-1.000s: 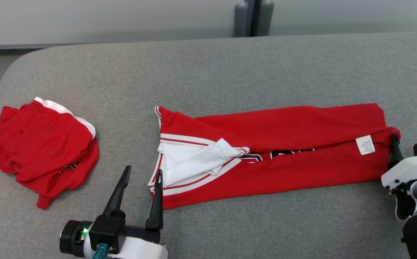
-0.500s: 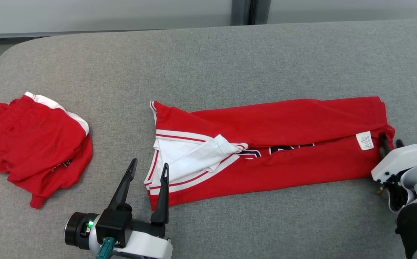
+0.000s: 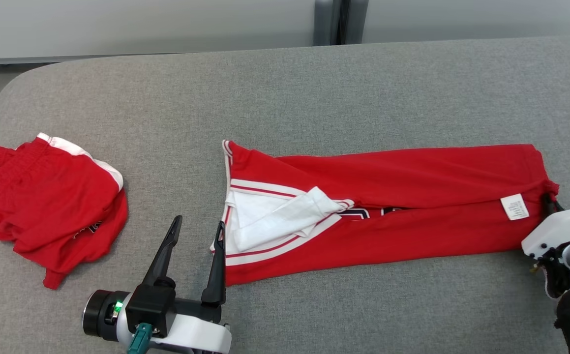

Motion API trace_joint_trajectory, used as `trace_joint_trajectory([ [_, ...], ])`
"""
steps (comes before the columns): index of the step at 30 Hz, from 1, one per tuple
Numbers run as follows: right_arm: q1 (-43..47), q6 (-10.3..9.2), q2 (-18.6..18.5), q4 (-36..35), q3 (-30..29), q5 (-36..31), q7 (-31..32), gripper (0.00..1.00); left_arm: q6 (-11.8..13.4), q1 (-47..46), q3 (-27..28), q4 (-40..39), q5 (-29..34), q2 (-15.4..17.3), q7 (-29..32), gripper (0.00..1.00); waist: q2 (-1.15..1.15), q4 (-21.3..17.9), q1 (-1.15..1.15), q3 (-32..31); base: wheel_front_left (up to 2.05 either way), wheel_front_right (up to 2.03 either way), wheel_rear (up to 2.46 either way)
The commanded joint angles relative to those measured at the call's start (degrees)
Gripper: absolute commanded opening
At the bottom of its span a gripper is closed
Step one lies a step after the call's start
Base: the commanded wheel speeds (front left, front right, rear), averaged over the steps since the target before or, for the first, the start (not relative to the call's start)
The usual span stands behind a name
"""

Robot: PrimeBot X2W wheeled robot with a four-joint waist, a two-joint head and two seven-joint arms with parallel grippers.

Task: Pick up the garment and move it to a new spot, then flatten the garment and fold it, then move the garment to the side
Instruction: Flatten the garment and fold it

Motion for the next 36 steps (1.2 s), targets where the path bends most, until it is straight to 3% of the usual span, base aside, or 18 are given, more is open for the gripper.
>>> trace_joint_trajectory([
  [1,0.1,-0.34,-2.29,0.01,-0.25,0.6,-1.07,0.0,-0.06,-0.03,0.4,-0.29,0.51,0.16,-0.23,1.0,0.0,-0.32,0.0,-0.34,0.0,0.0,0.0],
  [8,-1.06,-0.31,-4.58,-0.72,0.77,0.43,-1.98,0.0,-0.33,0.4,0.9,-0.2,0.7,0.16,-0.23,1.0,0.0,-1.19,0.0,-1.56,0.0,0.0,0.0],
  [14,-0.55,-0.2,-2.44,-5.01,3.8,3.85,-0.71,0.0,-0.24,1.23,1.1,-0.11,0.24,0.16,-0.23,1.0,0.0,-2.01,0.0,-2.94,0.0,0.0,0.0],
  [19,2.41,-0.2,0.03,-13.59,9.07,9.12,1.93,0.0,-0.07,1.71,1.2,-0.15,-0.16,0.18,-0.23,1.0,0.0,-2.61,0.0,-3.97,0.0,0.0,0.0],
  [27,9.26,-0.19,0.78,-30.83,16.65,17.64,6.86,0.0,-0.42,1.99,1.05,0.16,-0.49,0.17,-0.23,1.0,0.0,-2.18,0.0,-4.98,0.0,0.0,0.0],
  [36,15.26,-0.19,3.74,-45.0,20.14,18.7,11.67,0.0,-0.32,2.24,0.5,0.01,-1.29,0.17,-0.23,1.0,0.0,0.6,0.0,-6.36,0.0,0.0,0.0],
])
